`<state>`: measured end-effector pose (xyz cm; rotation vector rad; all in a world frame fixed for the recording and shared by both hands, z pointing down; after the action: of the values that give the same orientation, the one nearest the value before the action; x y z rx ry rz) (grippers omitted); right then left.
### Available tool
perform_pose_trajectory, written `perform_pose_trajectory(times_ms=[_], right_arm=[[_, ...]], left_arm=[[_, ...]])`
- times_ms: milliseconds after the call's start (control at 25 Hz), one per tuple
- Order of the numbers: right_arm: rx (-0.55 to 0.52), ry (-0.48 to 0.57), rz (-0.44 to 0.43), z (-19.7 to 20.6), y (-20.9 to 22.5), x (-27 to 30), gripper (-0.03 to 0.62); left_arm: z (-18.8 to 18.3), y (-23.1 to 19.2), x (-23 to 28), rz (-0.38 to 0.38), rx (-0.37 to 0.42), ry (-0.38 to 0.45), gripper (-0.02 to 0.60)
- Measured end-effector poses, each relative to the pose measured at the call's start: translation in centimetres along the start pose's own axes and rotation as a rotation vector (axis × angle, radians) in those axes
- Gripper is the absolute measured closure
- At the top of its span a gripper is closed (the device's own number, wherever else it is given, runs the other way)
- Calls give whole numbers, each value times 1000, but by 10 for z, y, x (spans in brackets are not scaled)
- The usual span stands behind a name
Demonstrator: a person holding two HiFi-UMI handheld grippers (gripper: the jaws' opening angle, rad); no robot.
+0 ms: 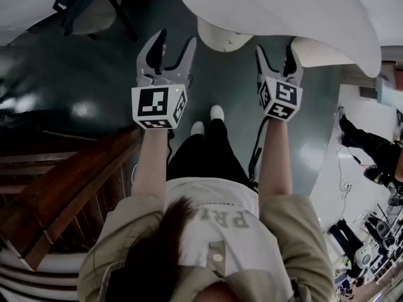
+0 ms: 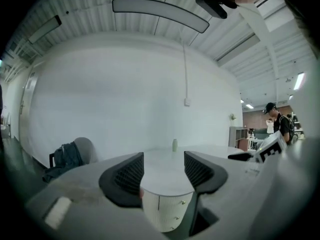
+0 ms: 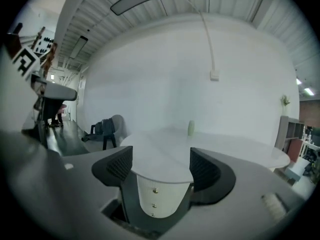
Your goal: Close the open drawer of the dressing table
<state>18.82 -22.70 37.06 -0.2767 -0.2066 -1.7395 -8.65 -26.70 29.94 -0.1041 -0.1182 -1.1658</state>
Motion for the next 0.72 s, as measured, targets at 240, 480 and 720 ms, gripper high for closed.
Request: perform_pose_trajectory(times_ms=[240, 480, 720], right_arm=[[-37, 116, 50, -88, -6, -68, 231], [-91, 189, 70, -149, -17, -117, 238], [-91, 172, 106, -176, -26, -142, 349]], left_arm=[[-62, -11, -15, 9, -13, 66, 290], [-108, -13, -34, 10, 5, 129, 282], [-131, -1, -47, 17, -1, 172, 317]])
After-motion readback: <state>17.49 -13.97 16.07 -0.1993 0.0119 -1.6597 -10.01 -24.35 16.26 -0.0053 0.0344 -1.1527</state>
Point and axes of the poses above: the fingertips, and each gripper's own axes: x forward along the fingers, y to its right, z out of its underside, the point moved 6 cm from there along -x, backward along the fingers, and after that the axes turned 11 degrees about -z, right-handed, at the moved point
